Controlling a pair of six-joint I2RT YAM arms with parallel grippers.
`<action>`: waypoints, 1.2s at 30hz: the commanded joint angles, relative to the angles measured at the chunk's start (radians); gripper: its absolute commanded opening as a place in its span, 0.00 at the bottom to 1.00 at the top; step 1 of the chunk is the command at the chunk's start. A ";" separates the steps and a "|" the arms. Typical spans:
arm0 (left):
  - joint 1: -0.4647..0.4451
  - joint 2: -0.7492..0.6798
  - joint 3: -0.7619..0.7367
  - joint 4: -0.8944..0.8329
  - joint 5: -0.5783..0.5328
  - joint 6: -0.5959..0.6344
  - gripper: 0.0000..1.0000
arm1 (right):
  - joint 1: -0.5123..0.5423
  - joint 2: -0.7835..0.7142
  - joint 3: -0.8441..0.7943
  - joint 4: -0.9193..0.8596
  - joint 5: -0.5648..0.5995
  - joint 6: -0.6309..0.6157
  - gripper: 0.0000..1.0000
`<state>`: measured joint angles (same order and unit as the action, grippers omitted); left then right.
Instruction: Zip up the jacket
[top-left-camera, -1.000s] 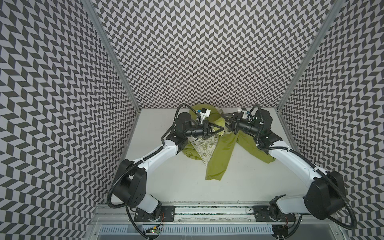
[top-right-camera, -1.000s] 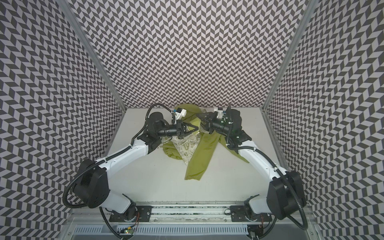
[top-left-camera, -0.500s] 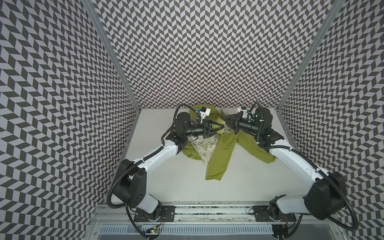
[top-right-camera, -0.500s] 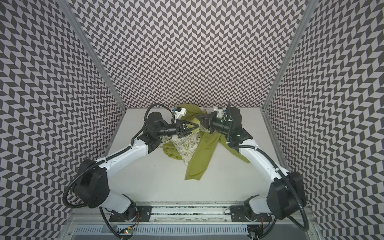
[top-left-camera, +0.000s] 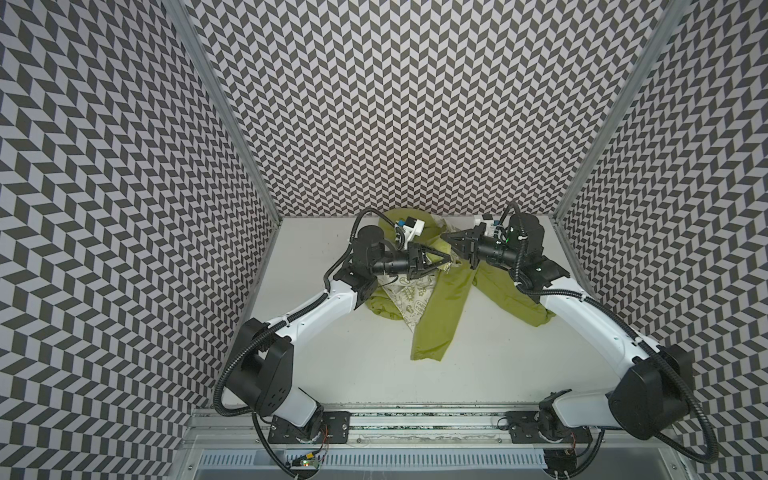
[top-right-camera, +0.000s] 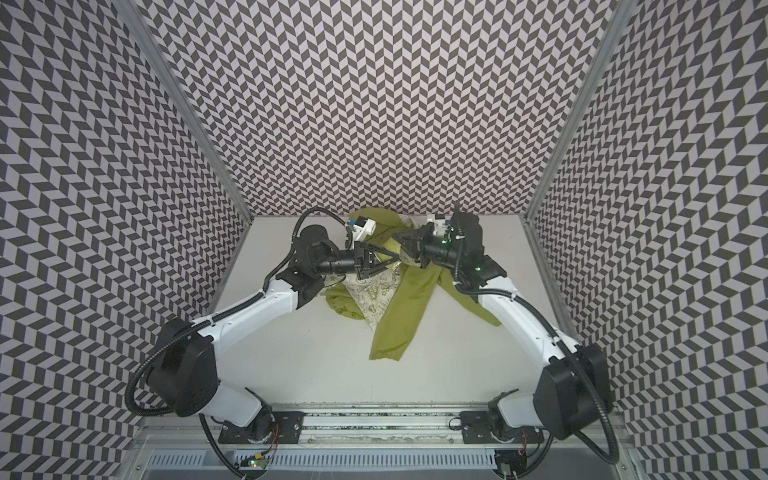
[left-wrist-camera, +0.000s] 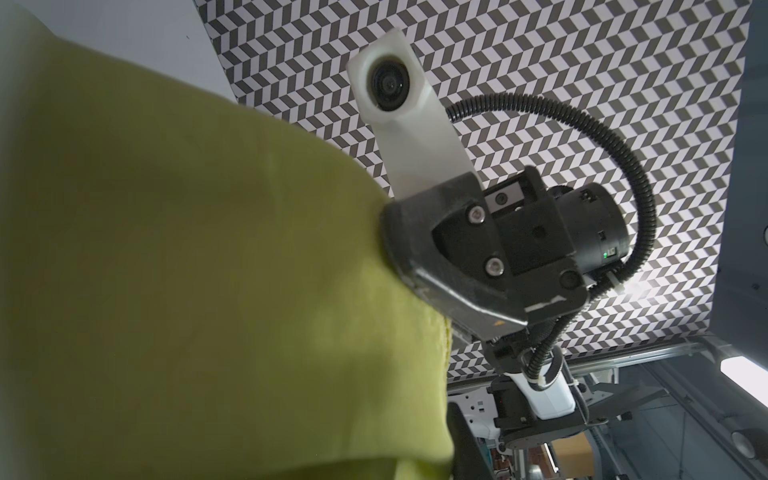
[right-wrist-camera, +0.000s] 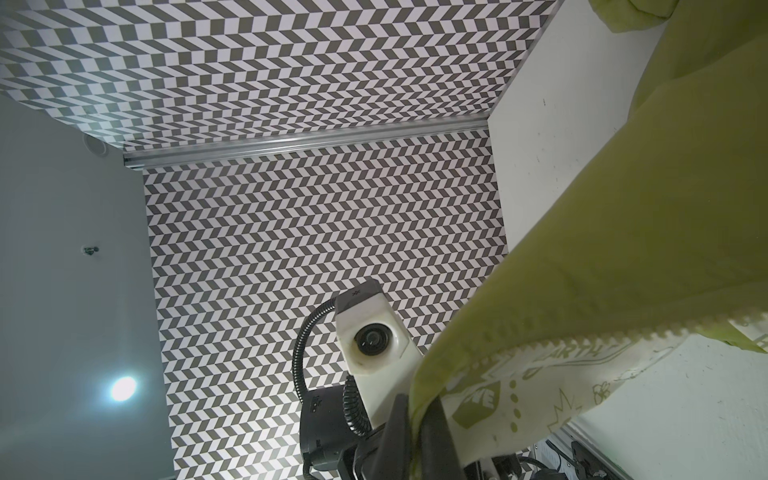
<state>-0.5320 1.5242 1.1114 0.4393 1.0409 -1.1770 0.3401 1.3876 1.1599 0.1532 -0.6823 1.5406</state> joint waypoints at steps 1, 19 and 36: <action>-0.014 -0.013 0.032 -0.033 0.021 0.037 0.20 | -0.004 -0.016 0.032 0.033 0.002 -0.007 0.00; -0.006 -0.014 -0.013 0.066 -0.013 -0.045 0.17 | -0.004 -0.044 0.008 0.014 0.004 -0.013 0.00; -0.008 -0.037 -0.047 0.073 -0.027 -0.055 0.18 | -0.006 -0.058 0.001 -0.003 0.004 -0.019 0.00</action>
<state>-0.5381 1.5230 1.0702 0.4755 1.0122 -1.2186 0.3401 1.3682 1.1595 0.1127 -0.6800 1.5215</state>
